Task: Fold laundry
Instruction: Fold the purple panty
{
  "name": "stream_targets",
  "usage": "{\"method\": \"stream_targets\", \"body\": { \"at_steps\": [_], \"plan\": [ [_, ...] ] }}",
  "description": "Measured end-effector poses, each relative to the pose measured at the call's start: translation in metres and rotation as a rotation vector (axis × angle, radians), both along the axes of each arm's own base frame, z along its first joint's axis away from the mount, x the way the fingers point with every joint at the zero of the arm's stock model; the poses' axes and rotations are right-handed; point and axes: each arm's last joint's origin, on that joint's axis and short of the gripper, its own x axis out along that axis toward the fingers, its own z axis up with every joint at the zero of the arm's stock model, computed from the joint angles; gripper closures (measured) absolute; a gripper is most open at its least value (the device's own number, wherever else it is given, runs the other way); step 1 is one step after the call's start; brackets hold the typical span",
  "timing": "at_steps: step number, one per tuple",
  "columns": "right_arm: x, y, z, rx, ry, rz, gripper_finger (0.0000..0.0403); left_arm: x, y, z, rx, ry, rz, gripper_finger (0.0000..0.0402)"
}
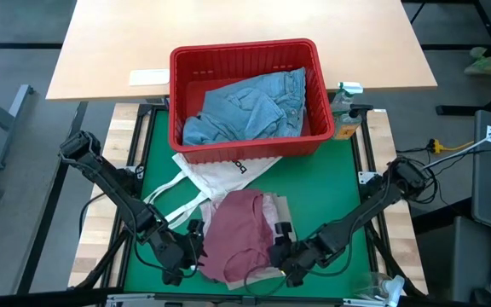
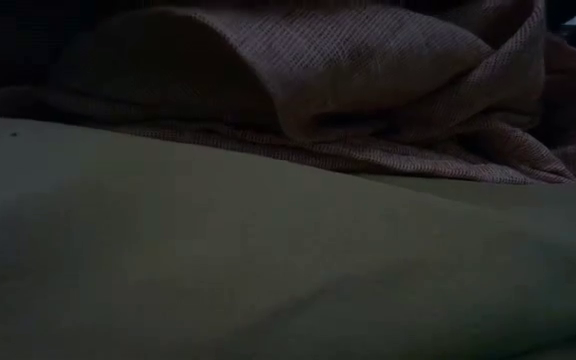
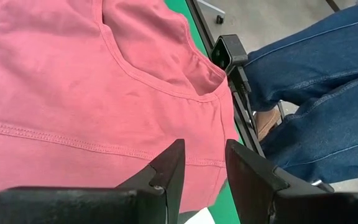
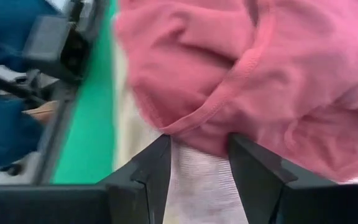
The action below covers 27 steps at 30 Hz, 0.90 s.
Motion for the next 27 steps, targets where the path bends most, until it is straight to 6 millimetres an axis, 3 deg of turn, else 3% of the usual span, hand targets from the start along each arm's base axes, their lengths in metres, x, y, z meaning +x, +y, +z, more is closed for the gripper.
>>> {"method": "stream_targets", "body": {
  "at_steps": [16,27],
  "plan": [
    [0.0012,0.0024,0.0024,0.039,0.008,0.021,0.0247,0.0007,0.001,0.0004,0.02,-0.021,0.028,0.0292],
    [0.0012,0.0023,0.0024,0.04,0.008,0.019,0.0331,0.0007,0.001,0.0004,0.021,-0.021,0.029,0.0292]
  ]
}}
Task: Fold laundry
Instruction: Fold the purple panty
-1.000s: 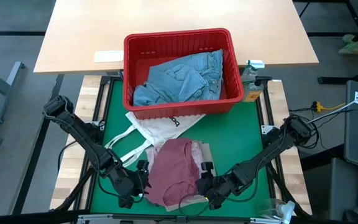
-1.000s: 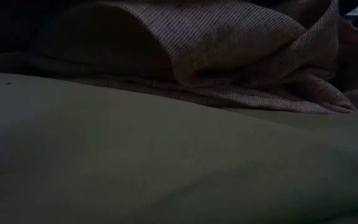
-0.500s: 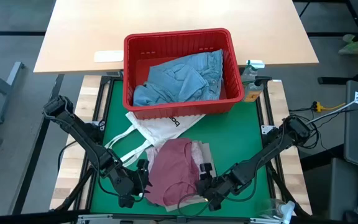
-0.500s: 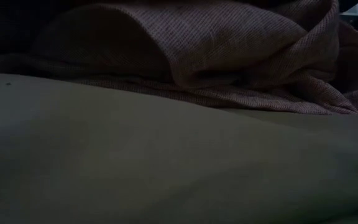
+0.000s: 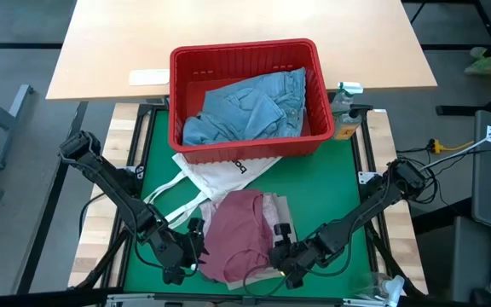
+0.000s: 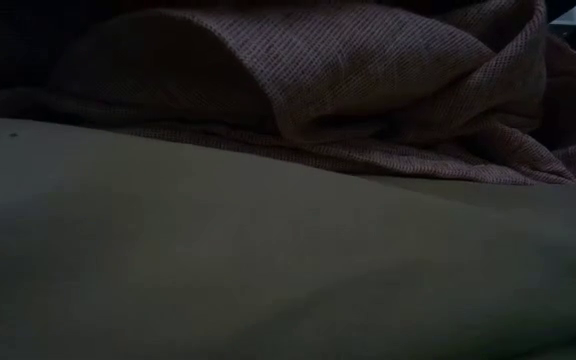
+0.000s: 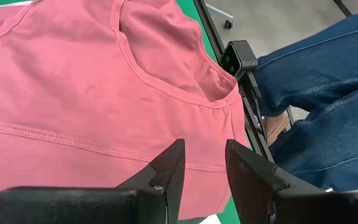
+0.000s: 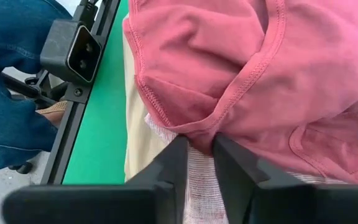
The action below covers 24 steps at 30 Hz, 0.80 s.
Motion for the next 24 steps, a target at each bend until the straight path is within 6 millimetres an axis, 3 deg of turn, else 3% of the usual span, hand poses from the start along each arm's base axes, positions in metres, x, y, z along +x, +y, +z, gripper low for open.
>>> {"method": "stream_targets", "body": {
  "at_steps": [7,18,24],
  "plan": [
    [0.0,0.0,0.0,0.0,0.0,0.0,0.0396,0.0,0.0,0.0,0.001,-0.001,0.001,0.0292],
    [0.006,0.003,0.039,-0.043,-0.046,-0.016,0.0398,0.0,0.0,0.0,0.005,-0.004,0.006,0.0292],
    [0.018,-0.008,0.043,-0.051,-0.09,-0.049,0.0401,0.0,0.001,0.0,0.017,-0.016,0.023,0.0292]
  ]
}}
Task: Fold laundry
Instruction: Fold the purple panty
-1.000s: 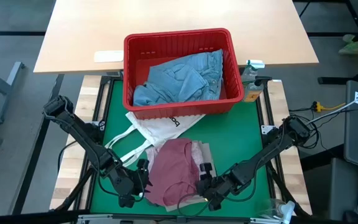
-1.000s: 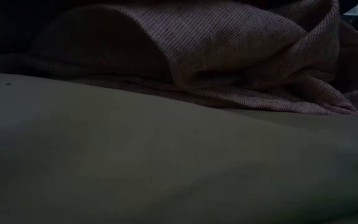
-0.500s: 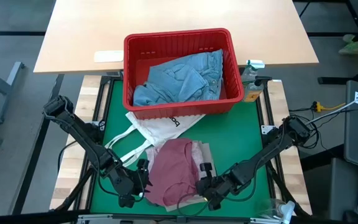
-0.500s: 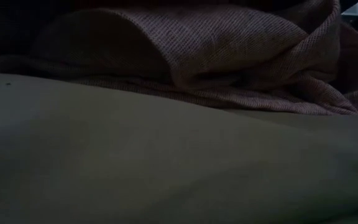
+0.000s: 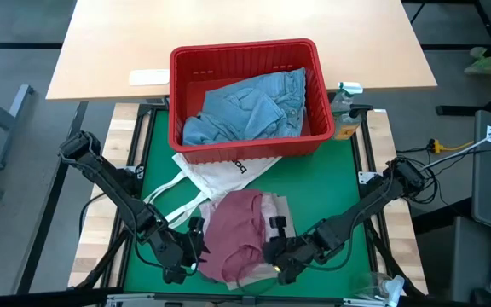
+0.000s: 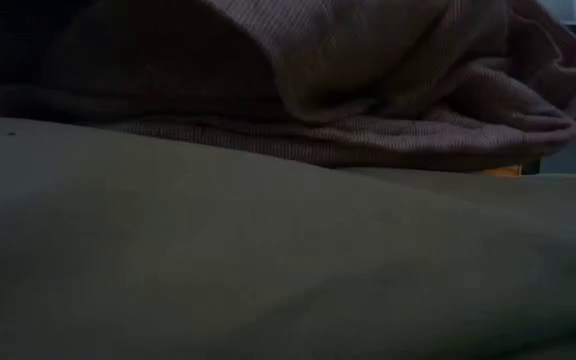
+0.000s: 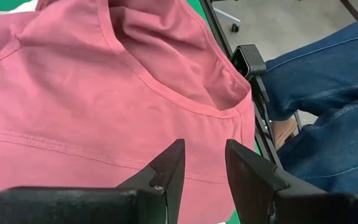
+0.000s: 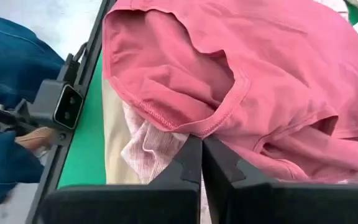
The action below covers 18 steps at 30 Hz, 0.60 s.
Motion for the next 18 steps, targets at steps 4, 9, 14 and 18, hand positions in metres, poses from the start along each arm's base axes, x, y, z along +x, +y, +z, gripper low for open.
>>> {"method": "stream_targets", "body": {
  "at_steps": [4,9,14,18],
  "plan": [
    [0.001,-0.002,-0.001,0.039,0.038,0.027,0.0399,0.0,0.0,0.0,0.001,-0.001,0.001,0.0292],
    [-0.004,0.001,-0.003,0.104,0.13,0.106,0.0398,0.0,0.0,0.0,0.001,0.0,0.001,0.0292],
    [-0.012,0.005,-0.006,0.17,0.233,0.133,0.0398,0.0,0.0,0.0,0.0,0.0,0.001,0.0292],
    [-0.017,0.002,-0.01,0.167,0.308,0.079,0.0398,0.0,0.0,0.0,0.001,0.0,0.0,0.0292]
  ]
}}
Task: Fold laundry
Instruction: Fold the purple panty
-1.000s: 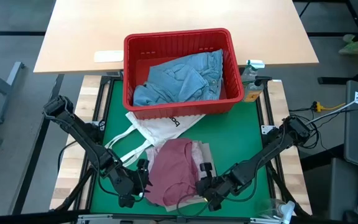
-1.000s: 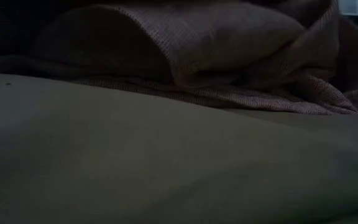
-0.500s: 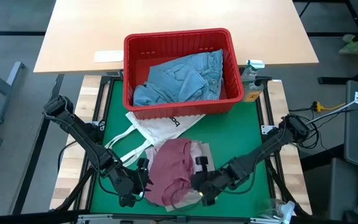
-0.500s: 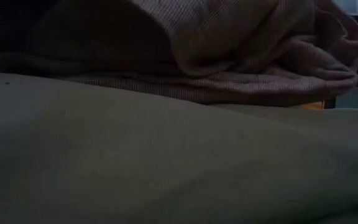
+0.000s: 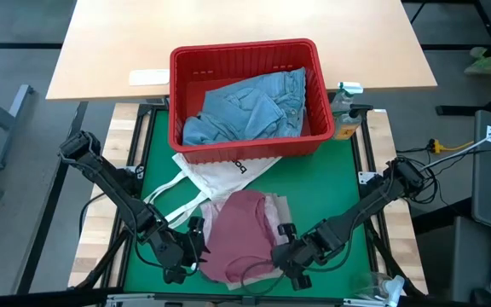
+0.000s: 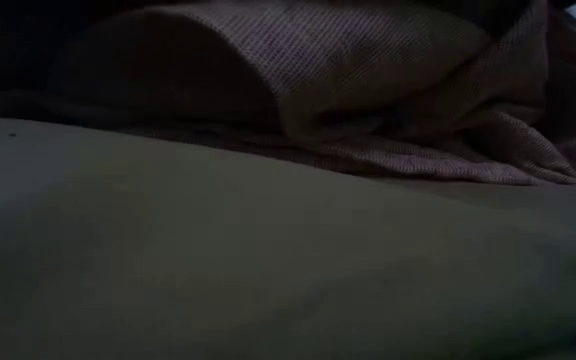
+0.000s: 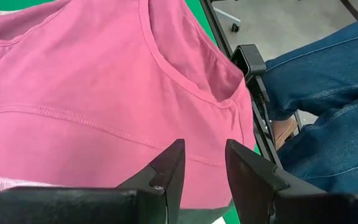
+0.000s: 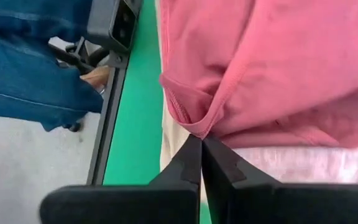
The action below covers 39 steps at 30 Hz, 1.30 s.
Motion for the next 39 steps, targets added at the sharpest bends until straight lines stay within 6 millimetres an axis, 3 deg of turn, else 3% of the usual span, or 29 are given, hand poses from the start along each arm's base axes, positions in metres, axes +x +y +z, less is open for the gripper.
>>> {"method": "stream_targets", "body": {
  "at_steps": [11,20,29,39],
  "plan": [
    [0.001,0.0,0.002,0.018,0.007,-0.021,0.0398,0.0,0.0,0.0,0.0,0.0,0.0,0.0292],
    [0.01,0.001,0.033,-0.053,-0.154,-0.009,0.0398,0.0,0.0,0.0,0.006,-0.006,0.008,0.0292],
    [0.031,-0.018,0.039,-0.081,-0.279,-0.093,0.0398,0.0,0.001,0.0,0.013,-0.013,0.018,0.0292],
    [0.069,-0.041,0.041,-0.1,-0.47,-0.047,0.0398,0.0,0.001,0.0,0.014,-0.013,0.019,0.0292]
  ]
}}
